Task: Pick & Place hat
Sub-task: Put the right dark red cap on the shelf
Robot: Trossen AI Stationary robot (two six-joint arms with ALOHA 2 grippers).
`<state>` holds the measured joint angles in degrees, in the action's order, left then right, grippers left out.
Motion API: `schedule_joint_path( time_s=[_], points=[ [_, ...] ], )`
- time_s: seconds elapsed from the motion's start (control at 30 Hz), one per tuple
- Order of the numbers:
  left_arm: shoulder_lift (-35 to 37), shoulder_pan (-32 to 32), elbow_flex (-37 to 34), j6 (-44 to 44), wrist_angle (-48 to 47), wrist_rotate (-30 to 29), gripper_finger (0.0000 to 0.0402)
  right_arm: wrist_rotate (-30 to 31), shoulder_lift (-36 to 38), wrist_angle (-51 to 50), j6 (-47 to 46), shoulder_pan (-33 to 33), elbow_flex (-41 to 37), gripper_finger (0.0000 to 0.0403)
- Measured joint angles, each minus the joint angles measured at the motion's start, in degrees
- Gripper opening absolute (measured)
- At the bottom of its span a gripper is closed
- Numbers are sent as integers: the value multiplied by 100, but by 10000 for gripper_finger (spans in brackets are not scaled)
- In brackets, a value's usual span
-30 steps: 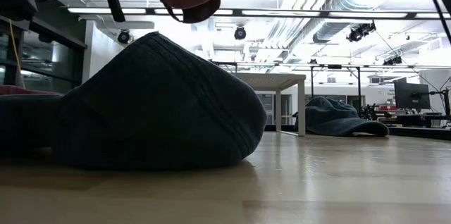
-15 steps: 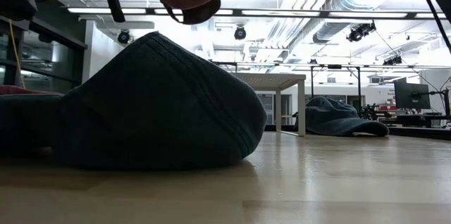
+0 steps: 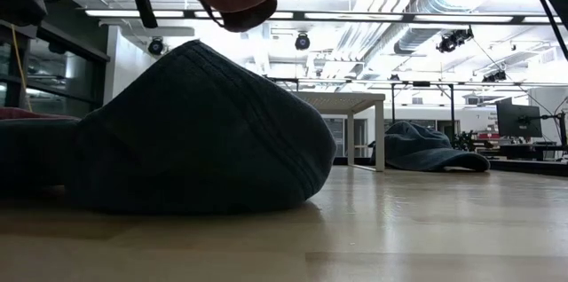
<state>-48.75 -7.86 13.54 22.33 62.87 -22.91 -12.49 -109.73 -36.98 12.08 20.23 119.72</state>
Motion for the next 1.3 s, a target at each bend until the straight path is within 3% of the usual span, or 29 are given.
schedule_joint_path(
  time_s=[0.63,0.8,1.17,1.3],
  points=[
    [0,-2,0,15,-4,-3,7,130,5,-118,247,0,0,74],
    [0,0,0,17,-4,-13,7,267,33,-145,337,0,0,16],
    [0,-2,0,133,-8,-42,8,286,142,-422,98,0,159,1],
    [2,-2,2,219,-39,-51,26,285,151,-655,101,0,367,0]
  ],
)
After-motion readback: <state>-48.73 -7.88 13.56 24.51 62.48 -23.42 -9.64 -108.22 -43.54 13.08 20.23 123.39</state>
